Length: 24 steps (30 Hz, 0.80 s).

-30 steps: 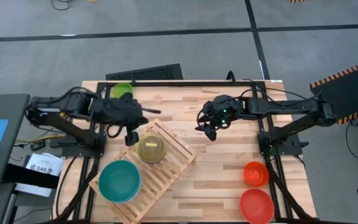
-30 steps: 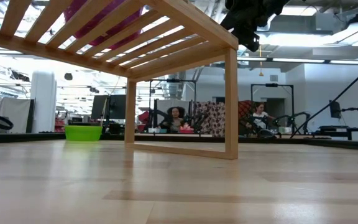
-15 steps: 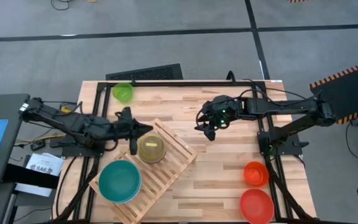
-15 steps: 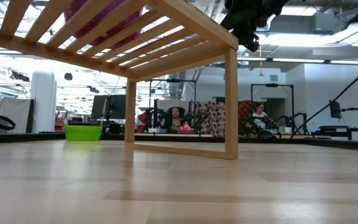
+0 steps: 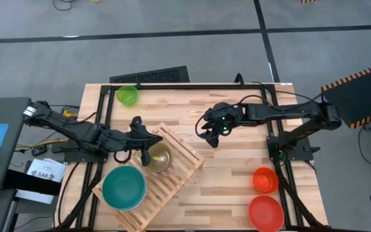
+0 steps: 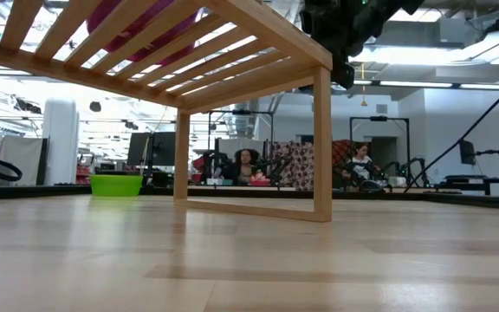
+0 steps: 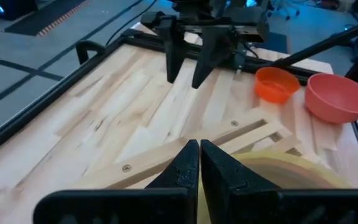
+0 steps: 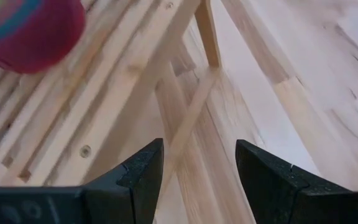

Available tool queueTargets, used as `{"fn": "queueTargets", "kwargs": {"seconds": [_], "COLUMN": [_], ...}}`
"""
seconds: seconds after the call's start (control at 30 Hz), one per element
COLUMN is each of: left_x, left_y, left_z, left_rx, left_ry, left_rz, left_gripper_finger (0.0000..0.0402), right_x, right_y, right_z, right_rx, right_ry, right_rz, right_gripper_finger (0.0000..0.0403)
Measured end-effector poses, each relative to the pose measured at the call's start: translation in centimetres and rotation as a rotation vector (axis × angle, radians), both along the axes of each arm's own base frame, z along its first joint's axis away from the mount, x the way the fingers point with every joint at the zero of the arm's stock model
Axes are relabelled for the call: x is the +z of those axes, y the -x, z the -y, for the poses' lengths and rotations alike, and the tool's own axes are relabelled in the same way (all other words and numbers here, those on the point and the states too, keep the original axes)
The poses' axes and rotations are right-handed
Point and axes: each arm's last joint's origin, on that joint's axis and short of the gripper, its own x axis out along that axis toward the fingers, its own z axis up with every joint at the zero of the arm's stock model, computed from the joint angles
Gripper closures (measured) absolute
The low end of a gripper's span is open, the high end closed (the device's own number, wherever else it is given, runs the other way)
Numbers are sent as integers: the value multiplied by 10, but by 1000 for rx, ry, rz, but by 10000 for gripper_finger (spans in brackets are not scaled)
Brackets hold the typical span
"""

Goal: Place and stack bowls onto a shelf
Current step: Stack the small yellow bowl on the shelf on top of the small violet bowl on the shelf, then stack the small green bowl on the shelf on top of the small yellow bowl on the shelf

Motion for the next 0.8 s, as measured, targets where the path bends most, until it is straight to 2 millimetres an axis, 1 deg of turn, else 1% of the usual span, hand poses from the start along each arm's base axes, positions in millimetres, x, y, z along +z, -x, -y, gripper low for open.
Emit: {"fn": "queueTargets", "kwargs": {"seconds": [0.07,0.13,0.17,0.23,0.3,0.33,0.43,0.5,0.57,0.63,0.7,0.8], "left_x": [8,30,43,57,64,64,49,31,15,8,4,-15], "left_y": [4,15,22,37,48,52,61,67,68,70,71,70], "left_z": [-2,-8,-14,-28,-44,-54,-84,-106,-130,-151,-173,-201], "left_rx": [-2,42,96,231,326,364,403,441,478,497,498,479], "left_ry": [-19,-56,-81,-133,-133,-113,-10,58,82,111,143,243], "left_rz": [4,64,95,99,90,78,-56,-226,-369,-433,-458,-551], "left_gripper_finger": [401,401,401,401,401,401,401,401,401,397,386,356], "right_x": [3,7,9,16,16,16,18,17,17,18,17,17], "right_y": [0,1,3,2,4,4,3,4,3,3,3,3], "right_z": [0,0,1,3,7,8,11,12,12,12,11,11], "right_rx": [0,0,-3,-10,-22,-28,-43,-56,-61,-60,-59,-63], "right_ry": [2,4,5,10,9,10,5,-7,-14,-14,-15,-21], "right_rz": [25,50,56,106,105,107,126,124,126,126,126,125], "right_gripper_finger": [178,178,178,178,178,178,178,178,178,178,178,178]}}
